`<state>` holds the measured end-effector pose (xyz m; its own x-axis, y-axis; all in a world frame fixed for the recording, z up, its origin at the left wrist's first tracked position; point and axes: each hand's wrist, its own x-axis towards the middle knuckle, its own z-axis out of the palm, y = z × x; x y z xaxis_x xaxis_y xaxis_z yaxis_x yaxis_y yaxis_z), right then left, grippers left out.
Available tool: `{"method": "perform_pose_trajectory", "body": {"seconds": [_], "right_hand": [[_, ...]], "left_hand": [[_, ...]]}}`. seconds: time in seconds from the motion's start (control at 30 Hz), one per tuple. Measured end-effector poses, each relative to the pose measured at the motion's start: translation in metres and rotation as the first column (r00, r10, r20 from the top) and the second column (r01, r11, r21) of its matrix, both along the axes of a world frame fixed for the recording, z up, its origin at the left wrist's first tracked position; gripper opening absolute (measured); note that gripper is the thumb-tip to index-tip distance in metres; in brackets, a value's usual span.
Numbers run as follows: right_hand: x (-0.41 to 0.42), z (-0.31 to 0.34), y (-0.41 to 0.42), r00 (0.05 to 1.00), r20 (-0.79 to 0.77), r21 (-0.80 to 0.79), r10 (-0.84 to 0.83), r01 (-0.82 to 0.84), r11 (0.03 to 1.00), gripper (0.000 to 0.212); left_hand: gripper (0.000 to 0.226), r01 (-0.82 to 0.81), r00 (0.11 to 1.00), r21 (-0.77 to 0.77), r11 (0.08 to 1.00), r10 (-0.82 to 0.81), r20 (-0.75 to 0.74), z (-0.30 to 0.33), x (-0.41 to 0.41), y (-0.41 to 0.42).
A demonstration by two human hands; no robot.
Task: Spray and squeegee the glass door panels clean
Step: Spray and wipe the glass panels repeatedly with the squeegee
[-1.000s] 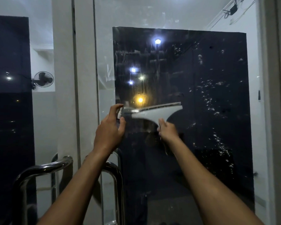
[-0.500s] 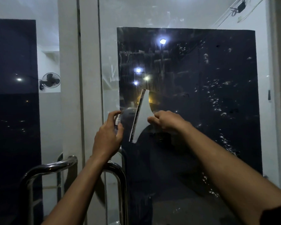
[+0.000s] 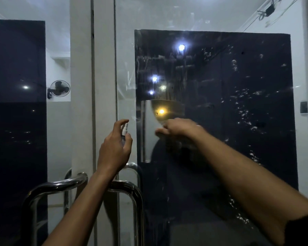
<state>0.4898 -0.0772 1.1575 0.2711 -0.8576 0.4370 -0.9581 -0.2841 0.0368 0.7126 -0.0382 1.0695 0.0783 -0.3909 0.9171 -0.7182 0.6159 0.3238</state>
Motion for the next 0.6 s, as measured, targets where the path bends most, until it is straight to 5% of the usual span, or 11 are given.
{"method": "perform_pose_trajectory", "body": {"seconds": [0.13,0.43,0.6], "right_hand": [[0.063,0.003,0.007,0.999,-0.053,-0.017,0.015,-0.016,1.000,0.044],[-0.075,0.014,0.010,0.994,0.030,0.062,-0.102,0.100,0.993,0.059],[-0.024,0.019,0.008,0.996,0.062,0.026,-0.068,0.067,0.997,0.062]], "left_hand": [[0.039,0.018,1.000,-0.002,1.000,-0.018,-0.007,0.001,0.004,-0.001],[0.041,0.025,1.000,-0.002,1.000,-0.025,-0.011,0.002,0.021,-0.008],[0.041,0.037,0.999,-0.018,0.999,-0.037,-0.015,0.007,0.023,-0.005]]}}
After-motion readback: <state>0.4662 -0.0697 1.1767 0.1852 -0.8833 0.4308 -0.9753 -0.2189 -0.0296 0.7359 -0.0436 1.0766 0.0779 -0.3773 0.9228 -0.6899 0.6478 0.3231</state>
